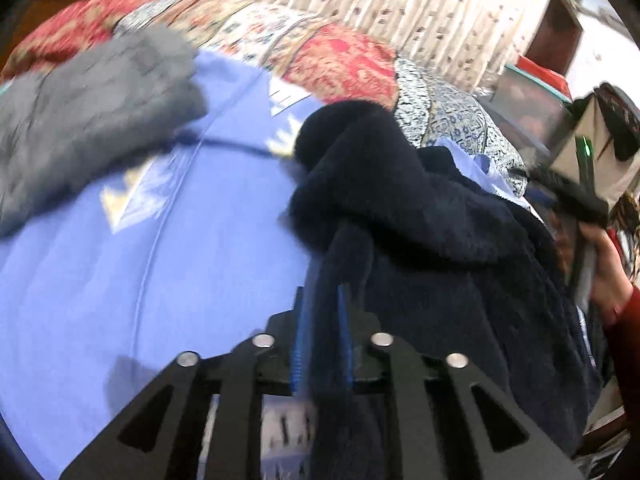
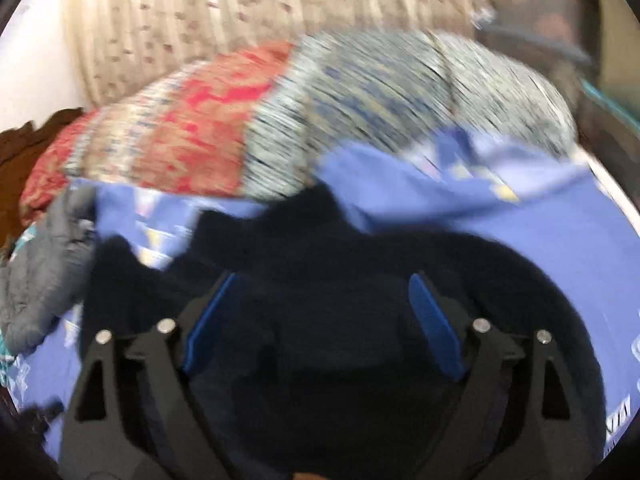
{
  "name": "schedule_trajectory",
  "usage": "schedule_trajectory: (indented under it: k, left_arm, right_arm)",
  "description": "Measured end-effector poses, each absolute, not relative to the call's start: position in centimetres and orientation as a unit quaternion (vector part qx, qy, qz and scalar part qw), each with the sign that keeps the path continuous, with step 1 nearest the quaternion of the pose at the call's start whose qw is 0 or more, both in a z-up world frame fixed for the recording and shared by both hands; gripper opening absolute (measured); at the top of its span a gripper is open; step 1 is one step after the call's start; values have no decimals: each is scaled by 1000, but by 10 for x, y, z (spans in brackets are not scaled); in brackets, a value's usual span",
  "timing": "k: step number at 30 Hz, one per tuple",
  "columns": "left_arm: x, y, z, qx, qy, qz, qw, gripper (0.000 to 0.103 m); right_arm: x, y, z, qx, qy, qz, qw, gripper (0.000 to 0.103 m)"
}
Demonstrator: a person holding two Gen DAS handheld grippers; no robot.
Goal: Fold large clothes
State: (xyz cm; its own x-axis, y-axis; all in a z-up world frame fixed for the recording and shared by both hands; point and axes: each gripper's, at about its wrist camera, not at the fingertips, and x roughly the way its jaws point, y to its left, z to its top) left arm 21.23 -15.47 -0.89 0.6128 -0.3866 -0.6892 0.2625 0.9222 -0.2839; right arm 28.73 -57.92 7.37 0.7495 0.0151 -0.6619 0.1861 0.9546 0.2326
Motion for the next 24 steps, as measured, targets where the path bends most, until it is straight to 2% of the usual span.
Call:
schedule_trajectory:
  k: [4, 5, 6, 7, 9, 12, 14, 15, 16, 17, 21, 22, 24]
  left_arm:
    - [251, -190, -17, -49, 416, -187, 889, 46]
    - [253, -197, -20, -42, 419, -183, 888, 46]
    - [258, -201, -24, -34, 424, -178, 887, 46]
    - [266, -211, -30, -28, 435, -174, 883, 46]
    - [273, -220, -40, -20, 449, -162, 878, 46]
    - [279, -228, -59, -9, 473, -130, 871, 46]
    - [280, -224, -71, -24, 479, -116, 870, 46]
    - [277, -223, -72, -31, 469, -116, 875, 46]
    - [275, -223, -73, -30, 464, -116, 878, 47]
    - [271, -223, -74, -25, 456, -114, 882, 47]
    - [260, -222, -75, -24, 442, -114, 890, 47]
    - [260, -223, -75, -29, 440, -113, 890, 47]
    - [257, -224, -74, -29, 435, -110, 893, 47]
  right_arm:
    - [290, -606, 36, 173, 403, -31, 898, 83]
    - [292, -607, 28, 165, 426, -29, 889, 71]
    - [301, -602, 17, 144, 462, -34, 874, 22]
    - [299, -609, 14, 146, 470, -29, 870, 12]
    - [282, -631, 37, 163, 405, -47, 898, 9]
    - [262, -671, 71, 163, 312, -134, 926, 10]
    - [268, -684, 59, 143, 345, -172, 912, 15]
    - [274, -687, 47, 127, 379, -180, 899, 41]
    - [279, -688, 29, 104, 427, -188, 878, 50]
    - [278, -687, 18, 88, 447, -186, 870, 52]
    - [242, -672, 49, 122, 348, -212, 905, 59]
    - [235, -660, 63, 138, 311, -198, 919, 59]
    - [248, -621, 84, 138, 300, -108, 937, 59]
